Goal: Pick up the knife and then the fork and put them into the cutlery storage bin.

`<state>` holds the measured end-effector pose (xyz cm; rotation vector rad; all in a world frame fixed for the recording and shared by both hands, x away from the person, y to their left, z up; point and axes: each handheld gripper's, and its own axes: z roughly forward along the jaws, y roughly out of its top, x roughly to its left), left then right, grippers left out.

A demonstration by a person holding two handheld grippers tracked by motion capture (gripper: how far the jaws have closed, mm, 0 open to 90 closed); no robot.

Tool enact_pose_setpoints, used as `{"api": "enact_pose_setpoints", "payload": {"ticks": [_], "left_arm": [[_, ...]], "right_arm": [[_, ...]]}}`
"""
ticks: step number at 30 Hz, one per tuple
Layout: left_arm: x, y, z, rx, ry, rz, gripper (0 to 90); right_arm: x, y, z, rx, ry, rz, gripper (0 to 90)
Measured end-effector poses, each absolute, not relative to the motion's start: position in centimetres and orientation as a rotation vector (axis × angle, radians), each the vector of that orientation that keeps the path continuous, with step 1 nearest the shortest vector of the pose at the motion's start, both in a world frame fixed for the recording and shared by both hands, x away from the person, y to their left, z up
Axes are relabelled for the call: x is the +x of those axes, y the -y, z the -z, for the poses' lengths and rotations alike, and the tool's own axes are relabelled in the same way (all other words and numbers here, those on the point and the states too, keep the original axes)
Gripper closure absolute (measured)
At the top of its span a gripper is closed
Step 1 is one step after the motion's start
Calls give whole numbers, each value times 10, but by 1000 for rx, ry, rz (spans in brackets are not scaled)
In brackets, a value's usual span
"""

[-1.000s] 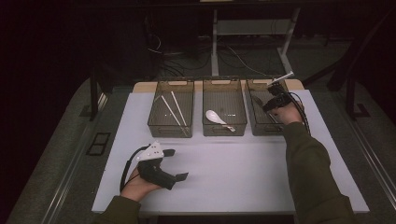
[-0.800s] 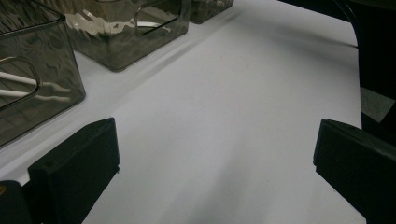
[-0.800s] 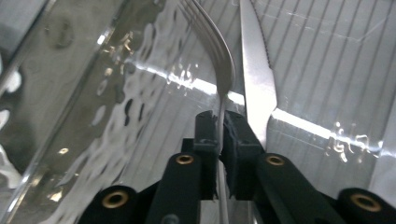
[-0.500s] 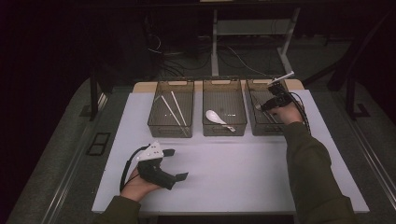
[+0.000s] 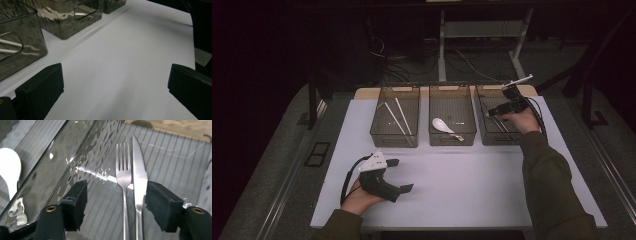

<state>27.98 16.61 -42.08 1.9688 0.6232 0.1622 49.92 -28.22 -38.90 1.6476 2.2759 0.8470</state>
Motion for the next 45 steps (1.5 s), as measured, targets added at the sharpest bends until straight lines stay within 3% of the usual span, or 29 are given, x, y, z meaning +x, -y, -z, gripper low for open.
{"api": "enact_pose_setpoints", "payload": {"ticks": [27,45], "left_arm": [[285,-166,422,1986,-603,-168,0],[284,-166,423,1995,-602,-170,0]], "right_arm": [[461,296,366,1460,-2229,-1082,216],[420,302,364,1338,-2172,-1162,208]]}}
